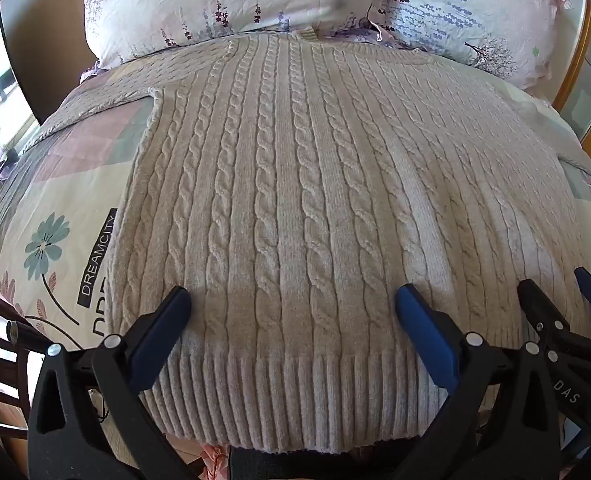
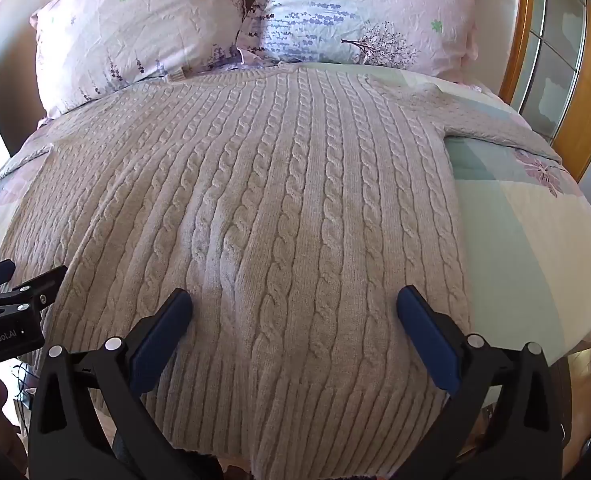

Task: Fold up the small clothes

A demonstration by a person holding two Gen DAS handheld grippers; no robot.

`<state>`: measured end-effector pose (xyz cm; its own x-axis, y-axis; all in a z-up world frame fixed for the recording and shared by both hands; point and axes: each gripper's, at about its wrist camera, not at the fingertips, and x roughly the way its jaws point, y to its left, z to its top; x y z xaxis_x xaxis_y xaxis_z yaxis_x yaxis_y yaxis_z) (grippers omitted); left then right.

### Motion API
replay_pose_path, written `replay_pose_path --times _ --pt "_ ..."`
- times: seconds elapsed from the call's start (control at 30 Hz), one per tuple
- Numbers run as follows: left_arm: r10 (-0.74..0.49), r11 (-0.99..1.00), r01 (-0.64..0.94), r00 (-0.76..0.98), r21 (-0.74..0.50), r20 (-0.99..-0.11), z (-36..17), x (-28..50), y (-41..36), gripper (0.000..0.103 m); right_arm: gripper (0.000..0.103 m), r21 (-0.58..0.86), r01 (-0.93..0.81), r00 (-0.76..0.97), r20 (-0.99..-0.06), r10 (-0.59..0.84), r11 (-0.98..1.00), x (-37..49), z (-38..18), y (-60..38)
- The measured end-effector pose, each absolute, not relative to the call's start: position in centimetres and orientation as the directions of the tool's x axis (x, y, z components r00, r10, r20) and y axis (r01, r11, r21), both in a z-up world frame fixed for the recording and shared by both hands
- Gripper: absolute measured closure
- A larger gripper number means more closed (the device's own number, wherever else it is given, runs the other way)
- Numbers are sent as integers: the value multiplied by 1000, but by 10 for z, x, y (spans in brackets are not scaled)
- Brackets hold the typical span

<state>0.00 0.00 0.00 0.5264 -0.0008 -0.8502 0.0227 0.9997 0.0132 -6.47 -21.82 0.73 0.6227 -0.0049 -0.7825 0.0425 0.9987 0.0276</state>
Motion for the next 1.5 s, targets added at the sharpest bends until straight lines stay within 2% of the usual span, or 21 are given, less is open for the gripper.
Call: replay_pose_path --times 1.5 --pt "2 1000 23 530 17 -848 0 0 0 2 1 26 47 614 -789 -8 999 -63 6 -218"
